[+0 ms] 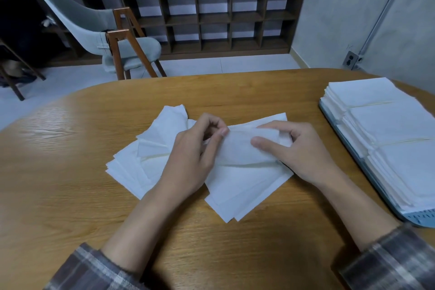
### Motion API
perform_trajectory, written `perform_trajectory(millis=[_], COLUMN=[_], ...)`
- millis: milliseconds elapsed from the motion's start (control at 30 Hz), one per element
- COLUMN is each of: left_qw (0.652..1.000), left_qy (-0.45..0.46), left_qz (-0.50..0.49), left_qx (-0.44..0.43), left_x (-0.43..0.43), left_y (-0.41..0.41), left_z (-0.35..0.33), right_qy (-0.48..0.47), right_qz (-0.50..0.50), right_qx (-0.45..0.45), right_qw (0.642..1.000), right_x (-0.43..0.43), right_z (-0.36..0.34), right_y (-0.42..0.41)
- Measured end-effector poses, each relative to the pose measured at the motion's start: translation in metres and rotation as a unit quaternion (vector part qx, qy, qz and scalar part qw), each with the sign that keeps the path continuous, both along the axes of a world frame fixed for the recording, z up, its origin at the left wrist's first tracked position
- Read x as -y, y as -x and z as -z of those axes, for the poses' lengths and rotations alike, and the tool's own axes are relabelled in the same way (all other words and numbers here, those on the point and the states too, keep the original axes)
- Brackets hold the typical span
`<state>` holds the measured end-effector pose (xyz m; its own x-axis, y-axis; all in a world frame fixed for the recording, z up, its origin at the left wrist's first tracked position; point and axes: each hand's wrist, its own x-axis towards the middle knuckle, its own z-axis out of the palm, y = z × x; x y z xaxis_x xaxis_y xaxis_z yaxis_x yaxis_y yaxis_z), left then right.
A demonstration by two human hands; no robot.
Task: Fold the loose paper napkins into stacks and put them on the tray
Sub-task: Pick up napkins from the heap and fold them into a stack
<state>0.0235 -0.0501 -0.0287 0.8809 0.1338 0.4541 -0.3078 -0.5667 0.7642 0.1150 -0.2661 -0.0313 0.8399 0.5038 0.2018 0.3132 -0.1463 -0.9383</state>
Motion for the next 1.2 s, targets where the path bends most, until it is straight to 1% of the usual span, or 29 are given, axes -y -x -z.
perform_trajectory(millis=[100,233,367,467,667,700,767,900,933,1033,1067,1100,1167,1200], left_qw=[0.998,0.987,0.985,0.977,0.975,0.975,0.976,0.978,0.974,0.955,0.955,0.96,0.975,0.98], left_qy=[0.058,0.107,0.123,0.162,0.178,0.179,0.167,0.116,0.12,0.173,0.167,0.139,0.072,0.052], left_qz=[-0.017,0.02,0.002,0.002,0.01,0.014,0.022,0.021,0.023,0.033,0.029,0.022,0.013,0.017], left_qx=[-0.03,-0.117,-0.124,-0.139,-0.132,-0.134,-0.14,-0.173,-0.189,-0.238,-0.245,-0.243,-0.21,-0.193], left_x=[0.002,-0.003,-0.01,-0.012,-0.013,-0.014,-0.015,-0.017,-0.018,-0.016,-0.013,-0.01,-0.005,-0.005], left_y=[0.002,0.001,-0.003,-0.004,-0.003,-0.004,-0.004,-0.004,-0.005,-0.005,-0.004,-0.003,-0.002,-0.002], left_z=[-0.003,-0.005,0.0,0.001,0.0,0.0,0.001,0.001,0.0,-0.004,-0.005,-0.005,0.0,0.003], right_qy=[-0.032,-0.077,-0.081,-0.079,-0.095,-0.102,-0.108,-0.06,-0.054,-0.039,-0.035,-0.031,-0.026,-0.024], right_qz=[0.029,0.066,0.088,0.108,0.089,0.088,0.094,0.103,0.102,0.1,0.096,0.091,0.08,0.078], right_qx=[0.011,0.006,0.008,0.013,0.019,0.007,-0.02,-0.013,-0.015,-0.015,-0.01,-0.005,0.01,0.017], right_qw=[0.999,0.995,0.993,0.991,0.991,0.991,0.99,0.993,0.993,0.994,0.995,0.995,0.996,0.997], right_x=[-0.001,0.004,0.006,0.007,0.009,0.009,0.008,0.007,0.007,0.006,0.005,0.004,0.003,0.003], right_z=[0.0,-0.005,-0.006,-0.005,-0.006,-0.005,-0.006,-0.005,-0.004,-0.003,-0.004,-0.004,-0.005,-0.005], right_y=[0.002,-0.003,-0.004,-0.007,-0.01,-0.011,-0.011,-0.012,-0.013,-0.012,-0.011,-0.01,-0.009,-0.009])
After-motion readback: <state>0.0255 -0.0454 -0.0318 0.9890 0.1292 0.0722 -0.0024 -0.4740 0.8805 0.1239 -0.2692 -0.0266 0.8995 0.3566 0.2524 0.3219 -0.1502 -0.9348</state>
